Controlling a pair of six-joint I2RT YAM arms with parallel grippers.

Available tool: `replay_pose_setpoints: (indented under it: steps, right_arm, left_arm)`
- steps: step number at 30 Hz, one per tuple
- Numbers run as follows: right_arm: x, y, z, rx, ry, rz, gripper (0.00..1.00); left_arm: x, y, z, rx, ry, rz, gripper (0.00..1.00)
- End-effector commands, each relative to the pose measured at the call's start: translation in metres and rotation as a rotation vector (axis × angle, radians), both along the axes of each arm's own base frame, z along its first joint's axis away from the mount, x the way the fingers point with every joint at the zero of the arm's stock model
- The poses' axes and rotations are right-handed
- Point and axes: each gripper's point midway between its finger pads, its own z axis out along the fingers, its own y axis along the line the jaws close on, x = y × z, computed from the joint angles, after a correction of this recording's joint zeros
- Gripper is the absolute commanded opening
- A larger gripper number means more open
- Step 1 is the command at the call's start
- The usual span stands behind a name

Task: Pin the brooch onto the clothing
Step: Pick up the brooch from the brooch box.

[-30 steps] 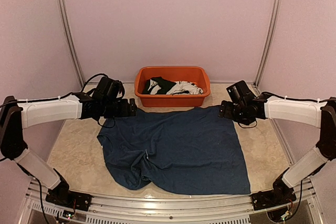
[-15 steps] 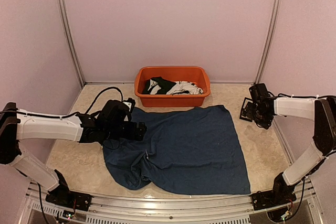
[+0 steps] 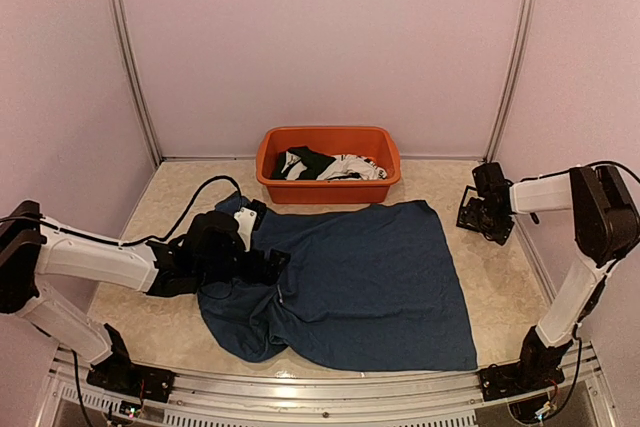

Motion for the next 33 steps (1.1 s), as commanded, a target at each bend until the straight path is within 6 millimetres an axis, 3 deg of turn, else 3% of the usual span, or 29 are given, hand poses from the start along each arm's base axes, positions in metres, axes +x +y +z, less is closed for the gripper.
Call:
replay_pose_setpoints:
  steps: [1,11,26,33]
  right_arm:
    - [0.020,-0.011,0.000,0.000,-0.023,-0.007,0.88]
    - [0.046,-0.014,-0.003,-0.017,-0.020,0.029,0.88]
    - [0.054,-0.022,-0.017,-0.011,0.008,0.041,0.82]
    - [0.056,-0.018,-0.021,0.008,0.001,0.070,0.74]
  left_arm:
    - [0.002,-0.005,0.018,-0.049,-0.052,-0.027,0.99]
    - [0.004,-0.003,0.018,-0.063,-0.041,-0.023,0.99]
    - [0.005,0.002,0.017,-0.072,-0.035,-0.008,0.99]
    - [0.005,0.003,0.017,-0.074,-0.035,-0.006,0.99]
